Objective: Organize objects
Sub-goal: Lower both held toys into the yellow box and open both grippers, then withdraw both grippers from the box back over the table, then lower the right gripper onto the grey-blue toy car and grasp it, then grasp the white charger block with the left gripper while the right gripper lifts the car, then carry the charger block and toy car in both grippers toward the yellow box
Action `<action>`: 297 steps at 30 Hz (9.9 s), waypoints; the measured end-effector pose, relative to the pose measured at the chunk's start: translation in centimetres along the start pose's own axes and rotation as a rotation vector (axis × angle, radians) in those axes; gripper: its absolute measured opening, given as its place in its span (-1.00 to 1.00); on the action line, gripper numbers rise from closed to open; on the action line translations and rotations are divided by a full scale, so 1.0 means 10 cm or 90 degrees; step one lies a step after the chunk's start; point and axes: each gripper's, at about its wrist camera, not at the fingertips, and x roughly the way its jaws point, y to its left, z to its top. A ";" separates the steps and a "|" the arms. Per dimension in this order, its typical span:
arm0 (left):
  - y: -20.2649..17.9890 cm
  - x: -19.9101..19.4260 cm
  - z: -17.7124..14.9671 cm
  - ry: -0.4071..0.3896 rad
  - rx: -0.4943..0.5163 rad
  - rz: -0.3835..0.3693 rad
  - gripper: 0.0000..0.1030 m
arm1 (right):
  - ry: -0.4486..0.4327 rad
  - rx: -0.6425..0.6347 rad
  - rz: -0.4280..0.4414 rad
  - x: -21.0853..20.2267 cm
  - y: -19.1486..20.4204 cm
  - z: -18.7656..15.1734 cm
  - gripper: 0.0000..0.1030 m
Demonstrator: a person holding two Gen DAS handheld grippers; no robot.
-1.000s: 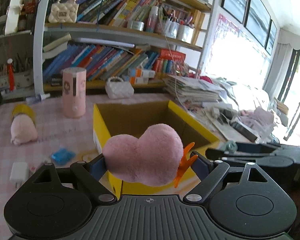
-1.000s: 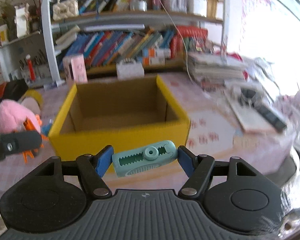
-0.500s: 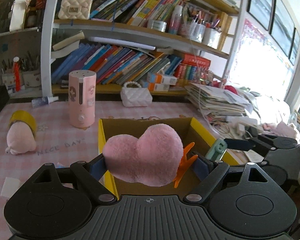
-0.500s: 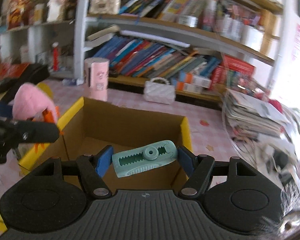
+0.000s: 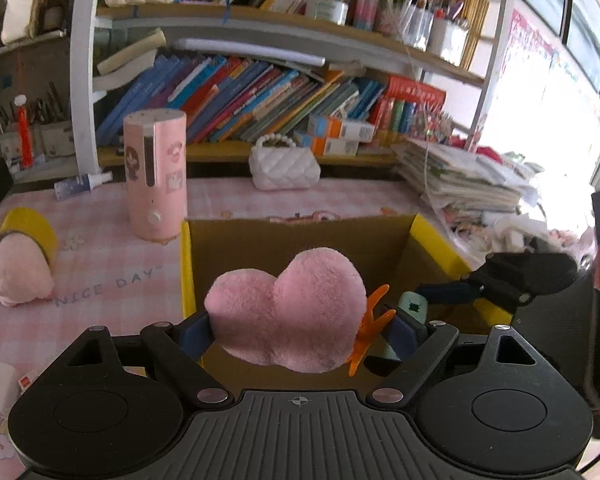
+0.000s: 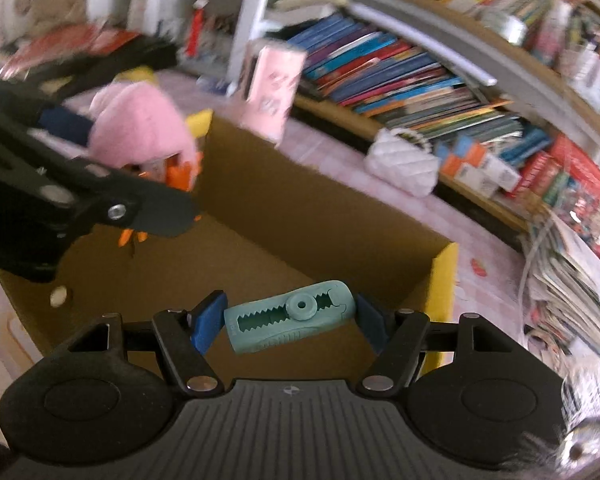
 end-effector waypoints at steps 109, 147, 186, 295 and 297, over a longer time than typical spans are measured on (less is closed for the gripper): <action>1.27 -2.10 -1.51 0.034 -0.006 0.127 0.88 | 0.028 0.314 -0.099 -1.18 2.44 -0.33 0.69; 1.96 -1.85 -1.18 0.008 -0.081 0.210 0.87 | -0.001 0.194 -0.015 -0.49 2.60 0.52 0.49; 2.40 -0.77 -0.54 0.077 -0.130 0.247 0.76 | 0.042 0.082 0.140 0.97 2.22 1.15 -0.01; 0.97 -1.79 -1.36 0.124 0.044 -0.149 -0.20 | -0.010 0.412 -0.177 -1.57 2.41 -0.59 -0.01; 0.89 -1.76 -1.35 0.128 0.055 -0.160 -0.20 | -0.007 0.424 -0.189 -1.61 2.36 -0.65 -0.01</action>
